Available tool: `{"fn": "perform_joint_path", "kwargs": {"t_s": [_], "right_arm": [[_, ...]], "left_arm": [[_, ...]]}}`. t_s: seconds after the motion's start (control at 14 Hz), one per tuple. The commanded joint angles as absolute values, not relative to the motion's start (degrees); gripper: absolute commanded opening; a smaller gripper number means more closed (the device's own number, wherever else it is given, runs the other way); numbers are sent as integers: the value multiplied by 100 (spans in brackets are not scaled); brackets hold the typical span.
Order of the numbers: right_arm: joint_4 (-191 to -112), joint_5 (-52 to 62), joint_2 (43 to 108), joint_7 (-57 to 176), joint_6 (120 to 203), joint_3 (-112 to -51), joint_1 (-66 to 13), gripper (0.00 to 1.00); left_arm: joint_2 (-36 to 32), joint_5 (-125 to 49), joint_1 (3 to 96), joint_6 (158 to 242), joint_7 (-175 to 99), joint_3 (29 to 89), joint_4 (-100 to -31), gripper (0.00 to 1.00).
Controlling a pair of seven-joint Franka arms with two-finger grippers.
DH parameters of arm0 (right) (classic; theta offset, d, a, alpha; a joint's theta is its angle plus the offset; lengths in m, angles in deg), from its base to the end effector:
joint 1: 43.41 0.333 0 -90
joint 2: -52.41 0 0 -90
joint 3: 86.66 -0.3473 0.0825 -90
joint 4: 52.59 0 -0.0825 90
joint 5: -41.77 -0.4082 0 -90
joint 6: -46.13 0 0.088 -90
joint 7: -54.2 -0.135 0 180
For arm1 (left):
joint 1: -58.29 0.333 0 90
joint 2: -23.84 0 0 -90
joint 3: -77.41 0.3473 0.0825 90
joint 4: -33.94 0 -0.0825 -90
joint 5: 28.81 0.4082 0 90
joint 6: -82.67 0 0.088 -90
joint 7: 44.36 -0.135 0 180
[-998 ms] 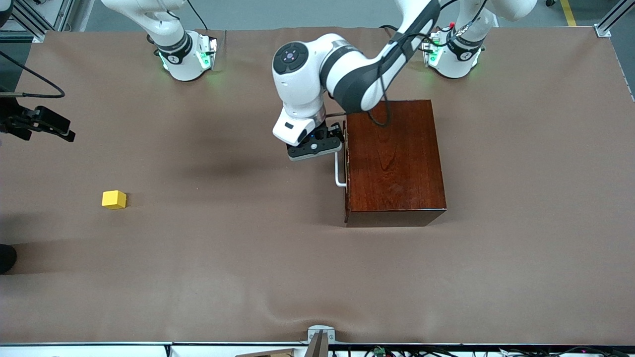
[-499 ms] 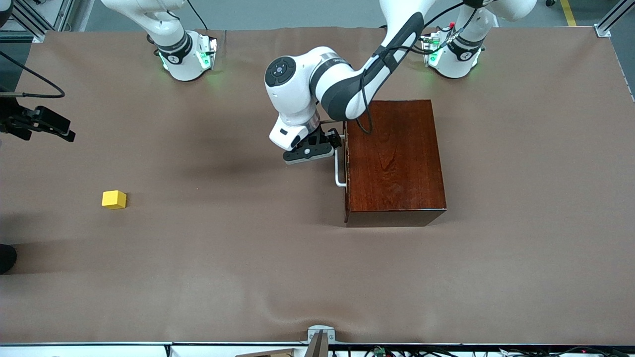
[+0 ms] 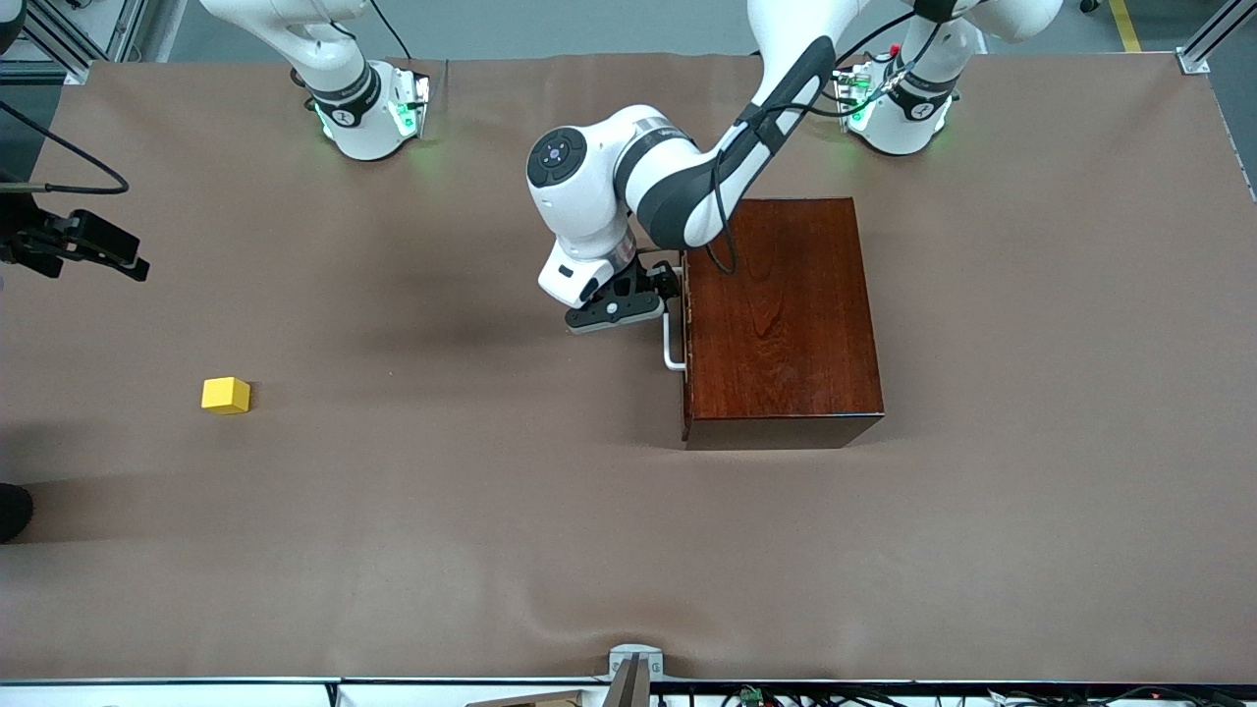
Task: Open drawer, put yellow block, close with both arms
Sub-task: 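Pull the drawer handle outward with the left gripper to open drawer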
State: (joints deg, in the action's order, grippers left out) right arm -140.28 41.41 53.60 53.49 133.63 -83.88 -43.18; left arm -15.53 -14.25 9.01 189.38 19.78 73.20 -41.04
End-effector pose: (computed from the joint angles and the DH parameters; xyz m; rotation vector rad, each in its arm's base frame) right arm 0.5804 -0.0247 0.6319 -3.1344 0.0889 0.0376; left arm 0.4827 -0.5884 0.3134 -2.9234 -0.1611 -0.1403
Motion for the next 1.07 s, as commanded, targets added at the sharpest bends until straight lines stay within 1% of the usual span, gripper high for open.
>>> {"fn": "perform_joint_path", "kwargs": {"t_s": [0.0, 1.0], "right_arm": [[-14048, 4098, 5329, 5323, 13331, -8332, -4236, 100], [-14048, 4098, 5329, 5323, 13323, -8332, -4236, 100]], "left_arm": [[-1641, -1273, 898, 18717, 1778, 7345, -3971, 100], [-1913, -1291, 898, 18787, 1760, 7363, -3936, 100]]}}
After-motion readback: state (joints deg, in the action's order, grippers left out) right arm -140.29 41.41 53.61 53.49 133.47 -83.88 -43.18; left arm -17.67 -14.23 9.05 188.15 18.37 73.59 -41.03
